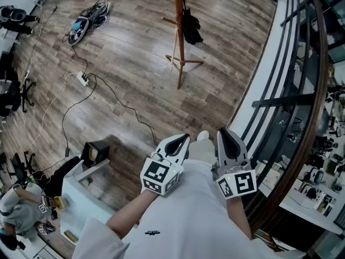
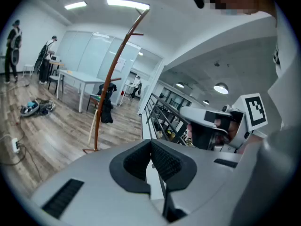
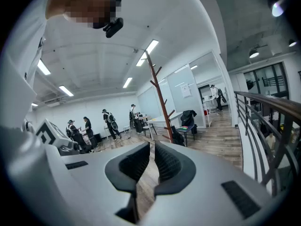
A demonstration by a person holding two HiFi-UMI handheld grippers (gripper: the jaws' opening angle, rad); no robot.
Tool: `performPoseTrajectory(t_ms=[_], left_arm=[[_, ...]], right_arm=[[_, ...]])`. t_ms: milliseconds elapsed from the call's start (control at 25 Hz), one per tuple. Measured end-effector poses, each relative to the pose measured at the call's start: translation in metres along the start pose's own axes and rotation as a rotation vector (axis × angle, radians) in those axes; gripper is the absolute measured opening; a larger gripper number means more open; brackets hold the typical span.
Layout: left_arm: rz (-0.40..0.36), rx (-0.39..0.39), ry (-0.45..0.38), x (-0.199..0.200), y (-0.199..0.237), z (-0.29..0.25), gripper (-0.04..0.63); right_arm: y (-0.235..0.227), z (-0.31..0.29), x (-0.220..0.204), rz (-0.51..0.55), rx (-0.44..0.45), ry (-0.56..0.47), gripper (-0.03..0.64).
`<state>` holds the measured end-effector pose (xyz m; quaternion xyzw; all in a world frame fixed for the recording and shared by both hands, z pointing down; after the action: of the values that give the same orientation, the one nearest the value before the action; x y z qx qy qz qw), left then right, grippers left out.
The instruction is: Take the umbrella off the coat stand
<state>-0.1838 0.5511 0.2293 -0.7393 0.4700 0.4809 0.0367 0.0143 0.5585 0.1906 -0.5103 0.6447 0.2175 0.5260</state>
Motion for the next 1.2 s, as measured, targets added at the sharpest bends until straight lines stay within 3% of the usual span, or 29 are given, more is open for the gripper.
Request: performPoseTrajectory(t_ms=[120, 240, 360, 480, 680, 960, 1200], left_arm=[[-0.112, 0.057, -0.029, 0.010, -0.040, 0.019, 0.021], [-0.172, 0.096, -0.079, 0.018, -0.069, 0.032, 0.021], [-0.194, 0.081, -0.124, 0.019, -0.089, 0.042, 0.021], [-0.210, 0.030, -0.118, 0.012, -0.101, 0.056, 0.021], [-0.209, 0.000, -0.155, 0.000, -0.088, 0.078, 0.021], [-0.194, 0.013, -0.203, -0.001, -0.061, 0.099, 0.021], [-0.208, -0.034, -0.178, 0.009, -0.053, 0.093, 0.021]], right_arm=[[0.019, 0.018, 0.004, 0.027, 0.007, -0.009, 0.058], [0.031, 0.039, 0.006, 0.047, 0.006, -0.020, 0.058], [0.040, 0.060, 0.005, 0.059, 0.014, -0.024, 0.058], [0.051, 0.074, 0.001, 0.047, 0.010, -0.024, 0.060], [0.061, 0.078, -0.003, -0.015, 0.020, -0.088, 0.060], [0.083, 0.066, -0.007, -0.001, -0.021, -0.111, 0.060], [0.085, 0.051, 0.001, 0.022, -0.040, -0.097, 0.052]])
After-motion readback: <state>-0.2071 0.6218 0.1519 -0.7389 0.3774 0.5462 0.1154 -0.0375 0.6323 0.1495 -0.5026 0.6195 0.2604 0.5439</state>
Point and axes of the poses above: the fingertips, and each gripper's own axes: z backward along the fingers, y to its left, x out of its top, the point moved 10 cm from there along z, backward along the fingers, and after that the axes turned 8 degrees about y, right-handed, at the moved point
